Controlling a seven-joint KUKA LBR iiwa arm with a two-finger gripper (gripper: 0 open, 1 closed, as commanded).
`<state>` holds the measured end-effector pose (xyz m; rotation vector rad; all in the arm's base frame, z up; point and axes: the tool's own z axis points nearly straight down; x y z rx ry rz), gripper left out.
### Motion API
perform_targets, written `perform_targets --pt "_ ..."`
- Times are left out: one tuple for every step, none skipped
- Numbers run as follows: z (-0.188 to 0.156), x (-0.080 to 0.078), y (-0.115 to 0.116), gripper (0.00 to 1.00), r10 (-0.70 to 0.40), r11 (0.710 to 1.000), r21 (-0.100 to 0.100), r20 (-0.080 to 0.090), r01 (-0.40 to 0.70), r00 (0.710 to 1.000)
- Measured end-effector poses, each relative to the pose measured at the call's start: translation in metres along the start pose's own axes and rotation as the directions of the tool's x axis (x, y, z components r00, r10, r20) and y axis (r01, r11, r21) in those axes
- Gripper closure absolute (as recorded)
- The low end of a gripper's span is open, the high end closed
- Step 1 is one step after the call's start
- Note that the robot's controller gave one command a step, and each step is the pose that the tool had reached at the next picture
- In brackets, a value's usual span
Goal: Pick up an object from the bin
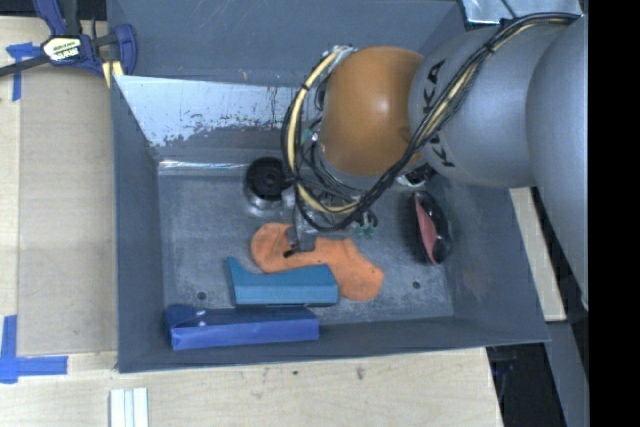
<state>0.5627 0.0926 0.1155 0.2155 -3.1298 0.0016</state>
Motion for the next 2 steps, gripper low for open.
perform_targets --pt "-0.069 0.000 -0.003 1.00 -0.009 1.000 -0.001 0.003 0.009 1.000" --pt "-0.137 0.014 0.012 1.00 0.006 1.000 0.000 0.003 -0.006 1.000"
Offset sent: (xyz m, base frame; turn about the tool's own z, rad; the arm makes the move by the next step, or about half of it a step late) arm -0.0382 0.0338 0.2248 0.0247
